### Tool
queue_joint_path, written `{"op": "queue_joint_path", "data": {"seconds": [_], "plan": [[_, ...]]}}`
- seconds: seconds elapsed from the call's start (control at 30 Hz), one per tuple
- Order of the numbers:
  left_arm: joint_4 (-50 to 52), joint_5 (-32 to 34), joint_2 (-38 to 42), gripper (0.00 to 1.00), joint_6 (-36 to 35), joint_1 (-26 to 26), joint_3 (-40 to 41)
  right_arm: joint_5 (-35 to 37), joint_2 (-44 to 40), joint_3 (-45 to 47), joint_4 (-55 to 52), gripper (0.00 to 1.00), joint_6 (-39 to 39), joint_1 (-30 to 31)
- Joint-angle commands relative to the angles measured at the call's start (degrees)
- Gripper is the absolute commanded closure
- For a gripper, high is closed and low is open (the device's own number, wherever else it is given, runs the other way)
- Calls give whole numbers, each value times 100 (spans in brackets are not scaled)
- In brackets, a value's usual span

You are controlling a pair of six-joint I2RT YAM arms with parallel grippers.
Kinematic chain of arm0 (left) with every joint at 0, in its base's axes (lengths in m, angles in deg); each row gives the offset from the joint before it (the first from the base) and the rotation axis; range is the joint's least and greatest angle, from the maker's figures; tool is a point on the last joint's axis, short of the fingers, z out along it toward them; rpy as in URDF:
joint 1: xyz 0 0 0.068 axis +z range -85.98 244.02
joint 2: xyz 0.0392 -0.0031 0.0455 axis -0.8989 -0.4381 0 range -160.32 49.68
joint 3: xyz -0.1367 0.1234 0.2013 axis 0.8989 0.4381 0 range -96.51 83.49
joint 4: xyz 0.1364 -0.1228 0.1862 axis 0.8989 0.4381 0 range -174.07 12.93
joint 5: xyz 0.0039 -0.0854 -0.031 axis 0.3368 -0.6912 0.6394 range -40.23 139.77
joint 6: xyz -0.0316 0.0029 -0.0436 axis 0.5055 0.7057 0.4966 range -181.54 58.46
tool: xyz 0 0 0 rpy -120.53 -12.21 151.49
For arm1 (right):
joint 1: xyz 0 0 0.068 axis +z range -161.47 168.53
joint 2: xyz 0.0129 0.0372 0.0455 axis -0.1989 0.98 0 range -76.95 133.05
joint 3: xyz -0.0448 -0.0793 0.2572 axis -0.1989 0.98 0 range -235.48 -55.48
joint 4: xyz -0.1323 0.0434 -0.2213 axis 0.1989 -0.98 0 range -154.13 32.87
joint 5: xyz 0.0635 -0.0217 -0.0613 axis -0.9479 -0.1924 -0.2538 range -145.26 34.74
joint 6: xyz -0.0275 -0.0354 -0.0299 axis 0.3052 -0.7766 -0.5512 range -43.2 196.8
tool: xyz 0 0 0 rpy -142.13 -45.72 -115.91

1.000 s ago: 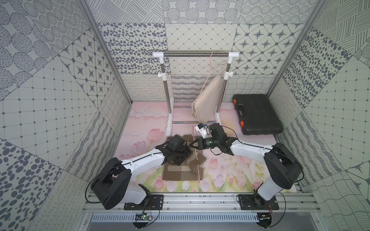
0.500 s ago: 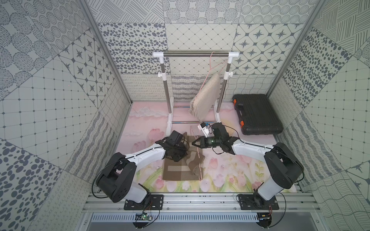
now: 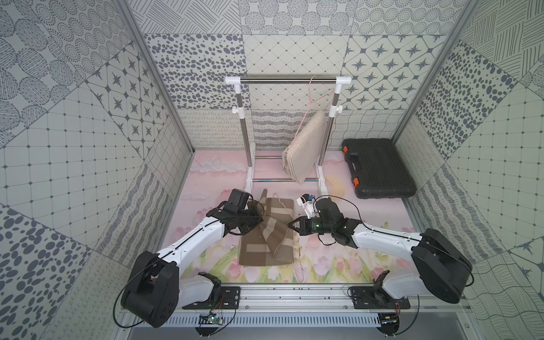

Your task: Hang the scarf on the hanger

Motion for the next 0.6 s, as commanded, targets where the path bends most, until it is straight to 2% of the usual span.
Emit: {"op": "queue_joint_path", "data": {"seconds": [0.0, 0.13, 0.27, 0.43, 0.57], "plan": [[-332, -50, 179, 100, -859, 202, 201, 1386, -209, 320, 499, 100, 177, 239], [-368, -110, 397, 100, -1053, 303, 316, 2583, -429, 835, 530, 100, 752, 363], [-321, -192, 103, 100, -1285, 342, 190, 3317, -571, 1139, 640, 100, 1127, 379], [-337, -215, -110, 100, -1332, 710, 289, 3071, -287, 1057, 1009, 100, 1152, 396], [-160, -122, -48, 100, -1354, 1117, 374, 2793, -286, 1015, 860, 100, 1086, 412]]}}
